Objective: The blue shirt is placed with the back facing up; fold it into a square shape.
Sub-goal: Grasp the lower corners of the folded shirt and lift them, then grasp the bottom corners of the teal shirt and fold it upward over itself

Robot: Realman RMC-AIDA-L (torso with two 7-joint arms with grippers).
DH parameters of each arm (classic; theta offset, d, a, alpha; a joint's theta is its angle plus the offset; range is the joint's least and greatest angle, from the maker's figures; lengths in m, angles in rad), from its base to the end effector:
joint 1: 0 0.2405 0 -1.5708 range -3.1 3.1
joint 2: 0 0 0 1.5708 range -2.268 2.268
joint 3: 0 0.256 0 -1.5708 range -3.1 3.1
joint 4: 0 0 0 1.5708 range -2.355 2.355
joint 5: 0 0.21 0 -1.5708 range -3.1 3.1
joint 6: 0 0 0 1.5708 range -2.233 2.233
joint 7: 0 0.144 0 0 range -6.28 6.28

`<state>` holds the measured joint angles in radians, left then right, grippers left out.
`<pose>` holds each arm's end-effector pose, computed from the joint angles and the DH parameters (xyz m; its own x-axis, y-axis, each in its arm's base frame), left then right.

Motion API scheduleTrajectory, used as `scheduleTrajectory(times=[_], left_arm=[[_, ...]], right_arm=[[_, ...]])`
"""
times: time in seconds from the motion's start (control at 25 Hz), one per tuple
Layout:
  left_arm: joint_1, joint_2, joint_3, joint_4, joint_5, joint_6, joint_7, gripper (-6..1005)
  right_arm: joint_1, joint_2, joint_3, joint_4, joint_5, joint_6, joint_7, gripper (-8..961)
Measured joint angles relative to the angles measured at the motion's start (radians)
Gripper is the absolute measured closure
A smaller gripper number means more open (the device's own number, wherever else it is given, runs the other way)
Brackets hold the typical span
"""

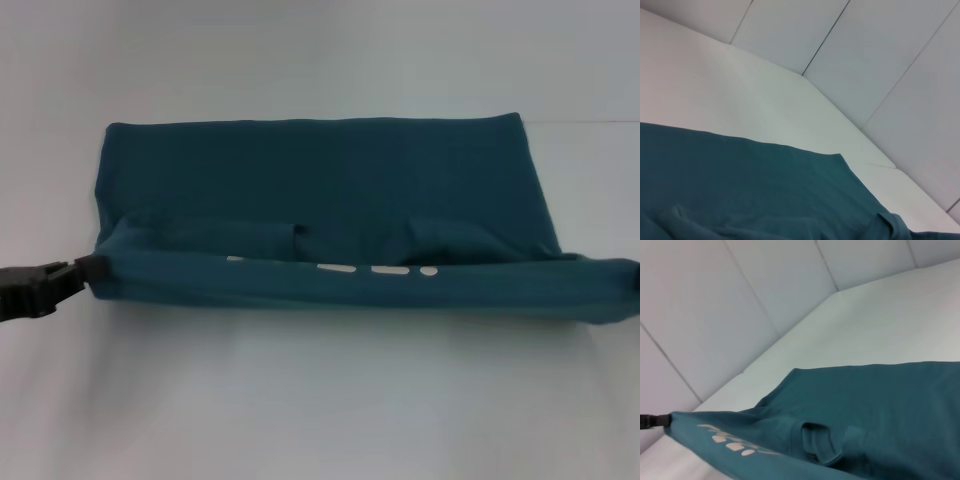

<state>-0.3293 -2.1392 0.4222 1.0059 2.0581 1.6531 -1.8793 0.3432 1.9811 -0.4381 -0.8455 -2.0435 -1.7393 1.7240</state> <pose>-0.3138 0.2864 0.0723 0.4334 0.6064 0.6667 0.8597 -0.5001 -0.1040 0.3296 0.2827 0.1006 0.5583 -0.5653 -0.6072 -0.7747 -0.6172 -0.1377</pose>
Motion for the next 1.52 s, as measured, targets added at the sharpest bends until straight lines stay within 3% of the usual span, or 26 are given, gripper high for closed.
scheduleTrajectory(times=[0.36,1.0,1.52], left_arm=[[0.028,0.007,-0.034,0.013,0.023,0.081,-0.001,976],[0.073,0.011,-0.117,0.035,0.144,0.343,0.009,975],[0.097,0.012,-0.142,0.036,0.161,0.376,0.003,976]], right_arm=[[-0.033,0.001,0.0,-0.011,-0.001,-0.091,-0.006,932],[-0.075,-0.014,0.018,-0.024,-0.088,-0.235,0.001,933],[-0.093,-0.01,0.01,-0.019,-0.141,-0.243,0.003,933]])
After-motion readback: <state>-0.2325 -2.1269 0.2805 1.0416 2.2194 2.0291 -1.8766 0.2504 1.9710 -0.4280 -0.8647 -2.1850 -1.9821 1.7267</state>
